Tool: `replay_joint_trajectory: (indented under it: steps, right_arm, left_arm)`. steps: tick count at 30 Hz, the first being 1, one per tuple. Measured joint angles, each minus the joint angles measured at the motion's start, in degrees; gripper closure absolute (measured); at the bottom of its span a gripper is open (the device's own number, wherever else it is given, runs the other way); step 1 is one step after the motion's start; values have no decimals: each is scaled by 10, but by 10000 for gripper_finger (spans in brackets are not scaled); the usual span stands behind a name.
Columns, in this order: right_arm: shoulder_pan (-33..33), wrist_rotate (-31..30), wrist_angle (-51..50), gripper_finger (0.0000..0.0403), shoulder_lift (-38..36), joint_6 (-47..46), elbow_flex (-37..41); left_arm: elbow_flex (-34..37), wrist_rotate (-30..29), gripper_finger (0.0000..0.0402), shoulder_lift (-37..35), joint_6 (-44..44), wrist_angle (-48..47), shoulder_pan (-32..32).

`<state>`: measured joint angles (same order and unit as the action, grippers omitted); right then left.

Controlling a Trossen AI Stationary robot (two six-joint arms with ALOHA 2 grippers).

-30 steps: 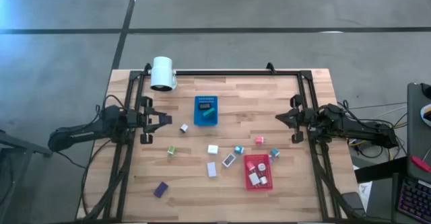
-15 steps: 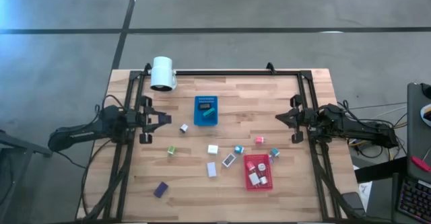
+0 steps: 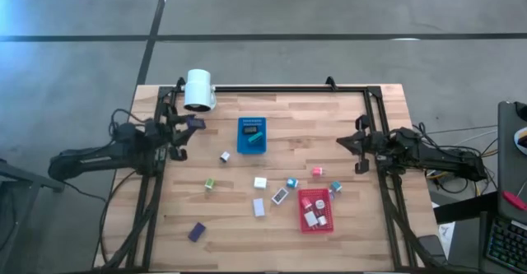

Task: Pick & Place Office items
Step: Put the right dark blue digital clock into the blue bin

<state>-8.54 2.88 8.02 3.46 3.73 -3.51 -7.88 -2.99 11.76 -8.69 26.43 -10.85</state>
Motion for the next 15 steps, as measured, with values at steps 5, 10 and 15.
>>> replay_joint_trajectory:
  steps: [5, 10, 15]
  right_arm:
    - [0, -16, 4, 394, 0, 12, 6]
    - [0, -16, 4, 394, 0, 12, 6]
    - [0, -16, 4, 394, 0, 12, 6]
  left_arm:
    - [-90, -27, 247, 148, -4, -24, 0]
    - [-195, -28, 247, 313, -4, -98, -3]
    - [-282, -28, 247, 460, -6, -151, -15]
